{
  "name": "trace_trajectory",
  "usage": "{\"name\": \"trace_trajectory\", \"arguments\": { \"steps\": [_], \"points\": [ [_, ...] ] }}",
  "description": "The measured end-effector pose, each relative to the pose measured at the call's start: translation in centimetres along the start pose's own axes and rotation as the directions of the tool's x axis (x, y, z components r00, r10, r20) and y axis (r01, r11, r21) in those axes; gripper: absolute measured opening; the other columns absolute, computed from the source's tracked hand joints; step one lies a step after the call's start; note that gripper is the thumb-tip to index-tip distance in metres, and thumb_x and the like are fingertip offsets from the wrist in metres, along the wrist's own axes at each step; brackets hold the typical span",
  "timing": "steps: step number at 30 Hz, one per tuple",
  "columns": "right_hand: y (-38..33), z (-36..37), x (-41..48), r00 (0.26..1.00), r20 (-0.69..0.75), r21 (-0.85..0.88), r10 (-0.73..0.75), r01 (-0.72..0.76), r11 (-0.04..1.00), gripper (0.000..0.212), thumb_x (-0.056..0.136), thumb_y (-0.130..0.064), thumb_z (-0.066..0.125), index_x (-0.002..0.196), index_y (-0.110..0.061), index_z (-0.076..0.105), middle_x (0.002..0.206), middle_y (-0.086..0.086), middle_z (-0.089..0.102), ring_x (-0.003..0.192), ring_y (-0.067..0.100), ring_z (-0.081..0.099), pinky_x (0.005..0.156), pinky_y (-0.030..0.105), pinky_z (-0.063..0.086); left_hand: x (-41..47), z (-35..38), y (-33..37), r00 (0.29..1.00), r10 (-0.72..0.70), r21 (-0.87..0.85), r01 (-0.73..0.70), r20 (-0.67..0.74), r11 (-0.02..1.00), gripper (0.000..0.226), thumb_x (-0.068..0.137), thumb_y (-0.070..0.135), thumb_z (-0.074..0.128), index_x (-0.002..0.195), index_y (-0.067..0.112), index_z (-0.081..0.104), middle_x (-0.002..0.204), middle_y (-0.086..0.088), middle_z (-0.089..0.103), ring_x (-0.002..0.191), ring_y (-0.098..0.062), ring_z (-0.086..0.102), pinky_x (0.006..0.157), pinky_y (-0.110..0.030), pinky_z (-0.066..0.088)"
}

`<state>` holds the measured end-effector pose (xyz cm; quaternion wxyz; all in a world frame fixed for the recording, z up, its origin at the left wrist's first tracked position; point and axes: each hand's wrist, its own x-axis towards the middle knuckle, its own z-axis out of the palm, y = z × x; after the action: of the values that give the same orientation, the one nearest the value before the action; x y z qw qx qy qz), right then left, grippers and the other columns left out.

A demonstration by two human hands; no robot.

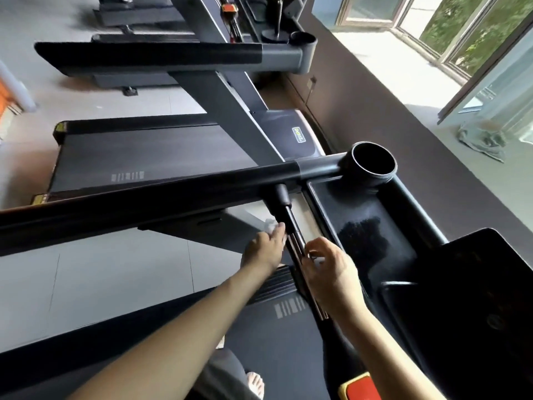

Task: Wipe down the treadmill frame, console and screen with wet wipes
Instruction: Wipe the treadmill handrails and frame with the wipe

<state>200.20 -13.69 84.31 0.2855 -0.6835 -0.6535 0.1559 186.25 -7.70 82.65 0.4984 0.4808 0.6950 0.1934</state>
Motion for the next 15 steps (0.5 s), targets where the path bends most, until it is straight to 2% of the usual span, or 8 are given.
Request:
{"name": "trace_trajectory", "arguments": {
  "steps": [2, 3, 5, 7, 9, 12, 14, 15],
  "points": [
    [-0.8, 0.2, 1.1, 0.999, -0.03, -0.015, -0.016, 0.016, 1.0, 0.026, 0.085, -0.023, 0.073, 0.109, -0.024, 0.064, 0.101, -0.009, 0.061, 0.08, 0.009, 0.062, 0.069, 0.023, 0.045, 0.8, -1.7, 1.2, 0.998, 0.035, -0.027, -0.033, 0.057, 0.999, 0.061, 0.101, 0.061, 0.043, 0.124, 0.01, 0.069, 0.127, -0.02, 0.066, 0.115, -0.033, 0.061, 0.091, -0.034, 0.045],
    [-1.3, 0.3, 1.6, 0.999, -0.014, -0.026, -0.04, 0.039, 0.999, 0.033, 0.086, -0.026, 0.074, 0.117, -0.025, 0.062, 0.105, -0.007, 0.059, 0.08, 0.01, 0.062, 0.07, 0.027, 0.05, 0.8, -2.3, 1.8, 0.993, 0.041, -0.071, -0.033, 0.115, 0.997, 0.059, 0.097, 0.062, 0.047, 0.12, 0.013, 0.071, 0.118, -0.019, 0.069, 0.102, -0.029, 0.061, 0.081, -0.033, 0.044],
    [-2.3, 0.9, 3.0, 0.995, 0.058, -0.008, -0.079, 0.079, 0.997, 0.049, 0.086, -0.034, 0.074, 0.132, -0.026, 0.059, 0.107, -0.006, 0.057, 0.078, 0.013, 0.063, 0.068, 0.037, 0.056, 0.6, -3.5, 2.9, 0.961, 0.019, -0.163, 0.027, 0.277, 0.986, 0.045, 0.096, 0.058, 0.046, 0.098, 0.02, 0.07, 0.085, -0.01, 0.067, 0.072, -0.019, 0.05, 0.062, -0.03, 0.034],
    [-3.0, 1.6, 4.3, 0.99, 0.081, 0.042, -0.112, 0.109, 0.993, 0.059, 0.087, -0.046, 0.07, 0.139, -0.023, 0.057, 0.107, -0.005, 0.059, 0.078, 0.013, 0.063, 0.067, 0.034, 0.056, 0.6, -5.0, 3.7, 0.887, 0.021, -0.309, 0.138, 0.461, 0.941, 0.037, 0.102, 0.045, 0.038, 0.083, 0.022, 0.061, 0.068, -0.001, 0.058, 0.058, -0.014, 0.044, 0.058, -0.029, 0.032],
    [-3.6, 2.2, 5.5, 0.99, 0.051, 0.047, -0.13, 0.128, 0.991, 0.049, 0.092, -0.05, 0.063, 0.132, -0.022, 0.063, 0.102, -0.007, 0.059, 0.078, 0.013, 0.063, 0.065, 0.031, 0.053, 1.2, -6.7, 4.5, 0.789, 0.047, -0.434, 0.286, 0.613, 0.855, 0.035, 0.099, 0.036, 0.037, 0.083, 0.018, 0.062, 0.074, -0.005, 0.062, 0.062, -0.016, 0.055, 0.072, -0.033, 0.047],
    [-3.9, 3.4, 7.0, 0.988, -0.007, 0.011, -0.154, 0.154, 0.988, 0.007, 0.093, -0.028, 0.067, 0.095, -0.022, 0.072, 0.084, -0.008, 0.054, 0.068, 0.014, 0.058, 0.06, 0.038, 0.05, 2.6, -8.7, 5.5, 0.715, 0.064, -0.443, 0.358, 0.696, 0.822, 0.033, 0.092, 0.031, 0.038, 0.087, 0.01, 0.063, 0.084, -0.011, 0.063, 0.075, -0.024, 0.061, 0.091, -0.043, 0.053],
    [-3.8, 3.8, 8.5, 0.992, -0.094, 0.045, -0.08, 0.085, 0.995, 0.01, 0.089, -0.02, 0.072, 0.08, -0.017, 0.07, 0.077, -0.007, 0.056, 0.065, 0.013, 0.056, 0.059, 0.039, 0.049, 3.3, -9.4, 5.9, 0.773, 0.024, -0.424, 0.321, 0.633, 0.847, 0.032, 0.093, 0.03, 0.04, 0.088, 0.009, 0.063, 0.084, -0.012, 0.065, 0.077, -0.026, 0.063, 0.088, -0.04, 0.053],
    [-3.9, 4.0, 9.6, 0.988, -0.154, 0.072, -0.024, 0.035, 0.997, 0.012, 0.088, -0.018, 0.073, 0.077, -0.015, 0.07, 0.075, -0.005, 0.06, 0.065, 0.015, 0.057, 0.061, 0.039, 0.05, 3.8, -9.7, 6.0, 0.833, 0.007, -0.408, 0.264, 0.553, 0.874, 0.032, 0.096, 0.03, 0.042, 0.089, 0.008, 0.065, 0.085, -0.014, 0.07, 0.079, -0.027, 0.066, 0.085, -0.039, 0.053]
  ]
}}
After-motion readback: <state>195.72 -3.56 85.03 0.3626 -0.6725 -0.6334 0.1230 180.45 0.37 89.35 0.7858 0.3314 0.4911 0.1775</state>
